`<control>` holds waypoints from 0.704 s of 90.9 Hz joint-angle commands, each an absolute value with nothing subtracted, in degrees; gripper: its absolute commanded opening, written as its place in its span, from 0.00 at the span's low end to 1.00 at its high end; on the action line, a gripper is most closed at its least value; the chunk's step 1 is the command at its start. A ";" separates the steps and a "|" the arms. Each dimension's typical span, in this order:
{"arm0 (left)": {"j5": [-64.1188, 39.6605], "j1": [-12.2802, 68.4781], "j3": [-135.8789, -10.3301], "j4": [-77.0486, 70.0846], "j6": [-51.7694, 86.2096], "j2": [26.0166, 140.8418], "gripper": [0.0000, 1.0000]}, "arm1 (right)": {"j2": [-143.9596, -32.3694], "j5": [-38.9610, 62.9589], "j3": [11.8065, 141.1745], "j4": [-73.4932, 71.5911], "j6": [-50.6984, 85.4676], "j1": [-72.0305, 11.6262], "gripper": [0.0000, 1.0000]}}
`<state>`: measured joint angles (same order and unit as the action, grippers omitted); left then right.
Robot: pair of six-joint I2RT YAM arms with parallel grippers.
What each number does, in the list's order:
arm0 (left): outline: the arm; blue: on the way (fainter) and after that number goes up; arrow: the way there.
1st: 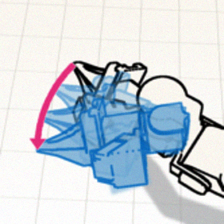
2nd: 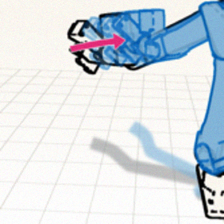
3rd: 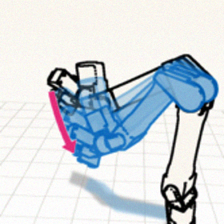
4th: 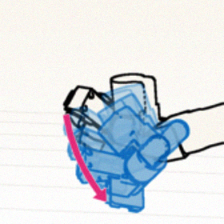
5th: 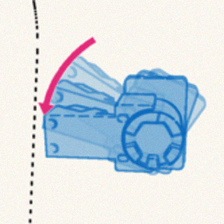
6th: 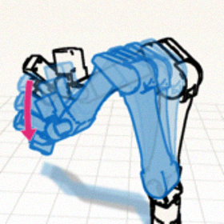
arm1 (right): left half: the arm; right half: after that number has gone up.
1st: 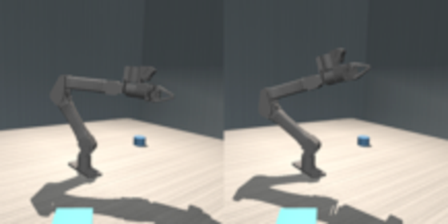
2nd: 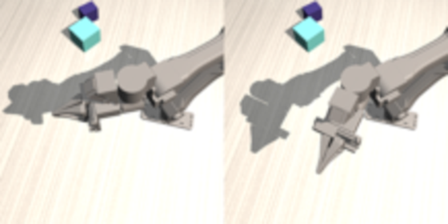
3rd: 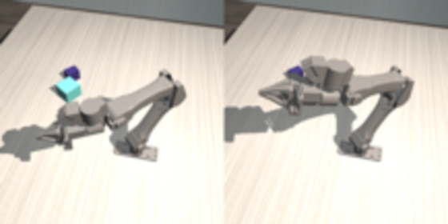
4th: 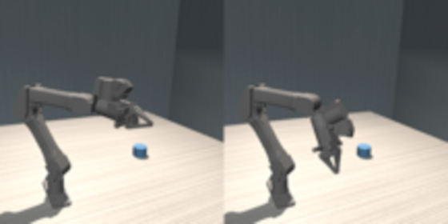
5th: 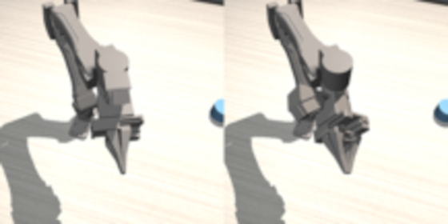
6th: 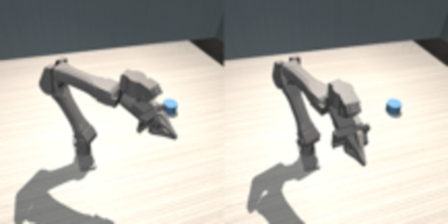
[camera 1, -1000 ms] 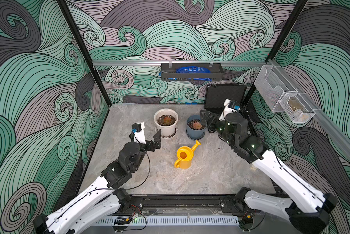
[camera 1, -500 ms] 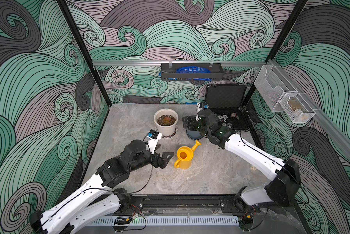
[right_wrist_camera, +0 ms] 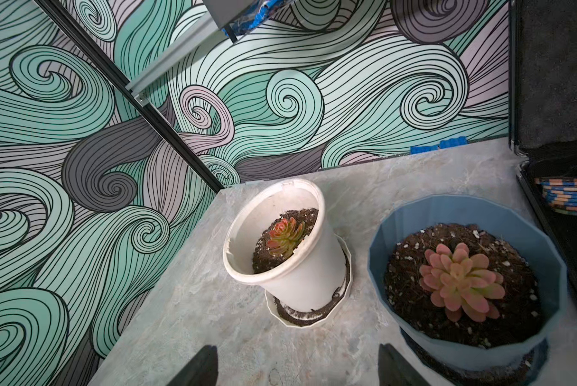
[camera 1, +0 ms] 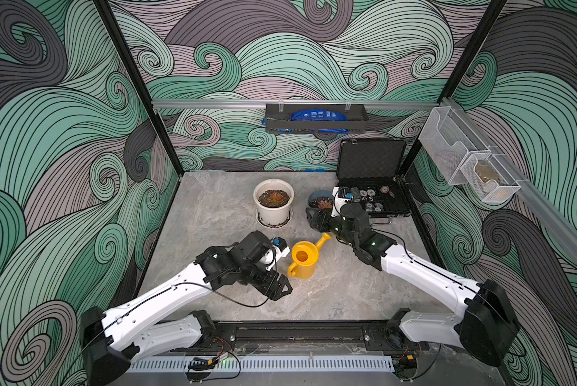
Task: Water the succulent around the soil edge
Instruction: Pick up the watering can from the center of the board.
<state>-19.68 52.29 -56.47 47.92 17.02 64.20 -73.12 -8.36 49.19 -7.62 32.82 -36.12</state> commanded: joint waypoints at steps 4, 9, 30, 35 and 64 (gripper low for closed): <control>-18.11 52.91 -60.80 48.60 11.46 69.58 0.82 | -73.59 -5.26 48.21 -9.70 35.03 -34.30 0.76; -18.14 52.91 -61.03 47.78 10.44 71.51 0.82 | -73.25 -4.45 47.58 -10.24 35.73 -33.68 0.76; -14.55 52.15 -63.16 46.87 9.17 79.08 0.77 | -73.37 0.74 45.96 -10.19 39.44 -29.12 0.73; -12.76 52.12 -63.89 46.23 8.83 79.85 0.77 | -73.37 2.15 45.53 -10.15 40.29 -27.82 0.71; -7.93 51.28 -62.26 38.13 7.37 81.21 0.76 | -73.28 4.51 44.38 -11.28 41.61 -26.06 0.70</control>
<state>-10.33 51.99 -61.08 42.74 9.34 80.42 -73.38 2.26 44.71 -9.82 40.47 -26.74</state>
